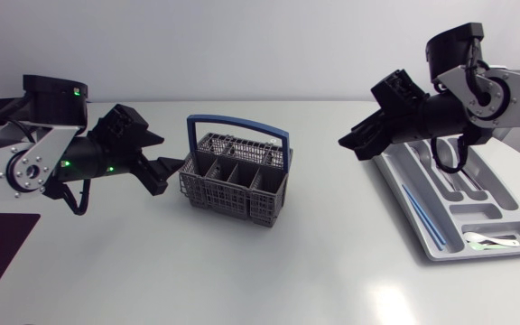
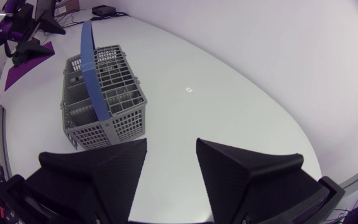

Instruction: Sort the cutlery from the basket into the organizer compartments.

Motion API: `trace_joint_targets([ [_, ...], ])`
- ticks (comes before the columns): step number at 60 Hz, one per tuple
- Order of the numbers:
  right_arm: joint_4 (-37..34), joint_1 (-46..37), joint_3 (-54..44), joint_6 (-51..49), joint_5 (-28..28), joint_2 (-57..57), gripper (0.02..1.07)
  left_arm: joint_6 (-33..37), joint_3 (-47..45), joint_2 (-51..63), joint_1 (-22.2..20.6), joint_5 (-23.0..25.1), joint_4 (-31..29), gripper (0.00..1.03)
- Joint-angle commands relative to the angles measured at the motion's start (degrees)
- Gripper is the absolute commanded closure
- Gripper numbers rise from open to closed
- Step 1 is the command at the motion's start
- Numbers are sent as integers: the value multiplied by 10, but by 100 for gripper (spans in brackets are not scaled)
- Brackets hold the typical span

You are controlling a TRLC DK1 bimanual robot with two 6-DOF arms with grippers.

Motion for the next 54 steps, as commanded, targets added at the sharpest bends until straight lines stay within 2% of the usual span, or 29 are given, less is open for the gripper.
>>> trace_joint_targets([
  [1,13,19,-19,27,8,16,67,8,11,43,22,13,5,40],
  [8,28,41,-22,43,12,38,92,-10,42,100,46,32,8,65],
  [10,34,48,-25,46,18,43,100,-12,45,106,49,38,9,69],
  [11,38,52,-27,47,22,46,102,-13,50,116,53,42,10,76],
  [16,47,73,-29,55,34,63,102,-18,70,145,60,44,13,93],
  [19,54,82,-28,60,41,78,102,-27,90,170,65,45,15,99],
  [24,76,99,-30,73,51,100,102,-39,130,216,69,65,13,100],
  [37,111,142,-32,104,72,140,102,-38,203,318,53,64,10,100],
  [54,126,154,-36,119,70,145,102,-30,177,307,26,67,-3,100],
])
